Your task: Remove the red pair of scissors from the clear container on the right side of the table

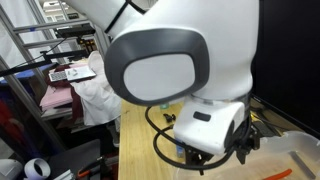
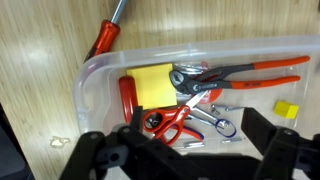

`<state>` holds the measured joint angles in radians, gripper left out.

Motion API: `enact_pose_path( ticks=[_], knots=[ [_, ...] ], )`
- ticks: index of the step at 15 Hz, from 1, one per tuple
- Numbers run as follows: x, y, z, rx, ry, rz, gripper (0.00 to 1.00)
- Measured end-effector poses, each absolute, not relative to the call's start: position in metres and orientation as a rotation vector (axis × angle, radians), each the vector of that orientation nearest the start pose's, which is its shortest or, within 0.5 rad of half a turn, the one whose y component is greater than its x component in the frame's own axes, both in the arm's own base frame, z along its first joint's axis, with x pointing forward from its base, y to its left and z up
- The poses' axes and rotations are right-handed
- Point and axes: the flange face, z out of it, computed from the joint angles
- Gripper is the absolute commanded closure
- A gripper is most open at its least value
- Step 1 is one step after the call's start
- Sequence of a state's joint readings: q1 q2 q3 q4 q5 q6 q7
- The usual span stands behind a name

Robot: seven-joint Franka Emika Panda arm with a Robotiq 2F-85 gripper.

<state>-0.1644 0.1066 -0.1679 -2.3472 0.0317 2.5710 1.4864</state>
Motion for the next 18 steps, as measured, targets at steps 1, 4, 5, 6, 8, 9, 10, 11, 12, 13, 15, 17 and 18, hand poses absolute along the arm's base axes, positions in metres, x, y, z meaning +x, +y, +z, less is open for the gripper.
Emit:
enact_pose_path(
  ticks=[1, 4, 5, 6, 8, 9, 10, 11, 12, 13, 15, 17, 18],
  knots=[
    [0.493, -0.173, 0.292, -1.850, 2.465, -0.146, 0.00],
    [0.495, -0.171, 0.296, -1.857, 2.453, -0.154, 0.00],
    [0.496, -0.170, 0.297, -1.858, 2.451, -0.156, 0.00],
    [0.496, -0.171, 0.297, -1.857, 2.451, -0.156, 0.00],
    [0.496, -0.170, 0.297, -1.857, 2.451, -0.156, 0.00],
    [0.496, -0.171, 0.297, -1.857, 2.452, -0.155, 0.00],
    [0.495, -0.172, 0.295, -1.827, 2.473, -0.152, 0.00],
    [0.495, -0.174, 0.293, -1.780, 2.506, -0.151, 0.00],
    [0.494, -0.178, 0.289, -1.715, 2.551, -0.143, 0.00],
    [0.493, -0.182, 0.284, -1.652, 2.595, -0.136, 0.00],
    [0.491, -0.191, 0.273, -1.519, 2.680, -0.143, 0.00],
    [0.490, -0.197, 0.263, -1.396, 2.747, -0.153, 0.00],
    [0.489, -0.199, 0.258, -1.338, 2.778, -0.155, 0.00]
  ],
)
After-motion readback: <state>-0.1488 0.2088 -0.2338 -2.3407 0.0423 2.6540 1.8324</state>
